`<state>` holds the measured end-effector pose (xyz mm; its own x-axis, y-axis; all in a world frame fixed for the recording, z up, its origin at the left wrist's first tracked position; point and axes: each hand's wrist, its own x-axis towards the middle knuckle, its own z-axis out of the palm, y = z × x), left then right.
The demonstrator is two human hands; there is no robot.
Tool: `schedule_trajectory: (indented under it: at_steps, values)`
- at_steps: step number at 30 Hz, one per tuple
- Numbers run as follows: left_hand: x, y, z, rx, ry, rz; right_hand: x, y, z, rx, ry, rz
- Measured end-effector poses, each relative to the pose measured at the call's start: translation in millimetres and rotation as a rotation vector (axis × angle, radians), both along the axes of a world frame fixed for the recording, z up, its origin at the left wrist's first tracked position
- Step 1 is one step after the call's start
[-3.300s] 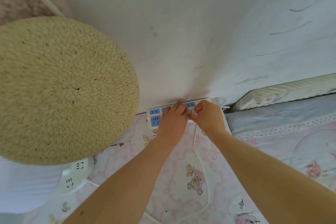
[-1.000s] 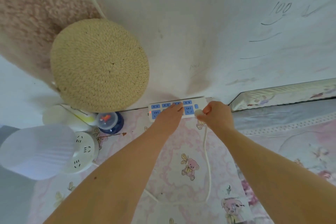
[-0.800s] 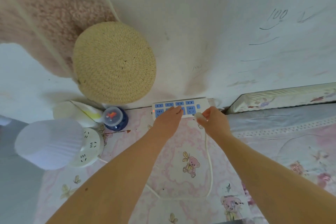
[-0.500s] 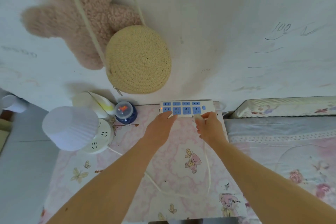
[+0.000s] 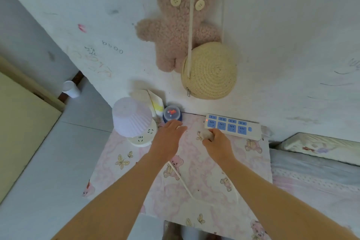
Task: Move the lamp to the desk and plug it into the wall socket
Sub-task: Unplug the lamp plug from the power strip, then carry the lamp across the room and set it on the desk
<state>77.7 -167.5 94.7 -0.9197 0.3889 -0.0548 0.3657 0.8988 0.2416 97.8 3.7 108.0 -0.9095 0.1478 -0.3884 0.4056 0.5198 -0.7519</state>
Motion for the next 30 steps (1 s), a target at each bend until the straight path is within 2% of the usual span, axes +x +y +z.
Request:
schedule_trajectory:
  at_steps: [14,22,26,30]
  values:
    - [-13.9,-100.7,77.0,0.025,0.334,0.131,-42.6,-124.8,49.1,-0.012,0.064,0.147]
    - [-38.6,-160.5,63.5,0.109,0.109,0.311,-76.2,-184.1,53.0,0.019,0.040,0.077]
    - [-50.6,-176.0,52.1,0.238,-0.054,0.407,-91.4,-201.1,47.9,0.069,-0.014,0.015]
    - [-62.6,-184.3,40.2,0.364,-0.238,0.516,-102.2,-209.3,42.0,-0.074,-0.096,-0.103]
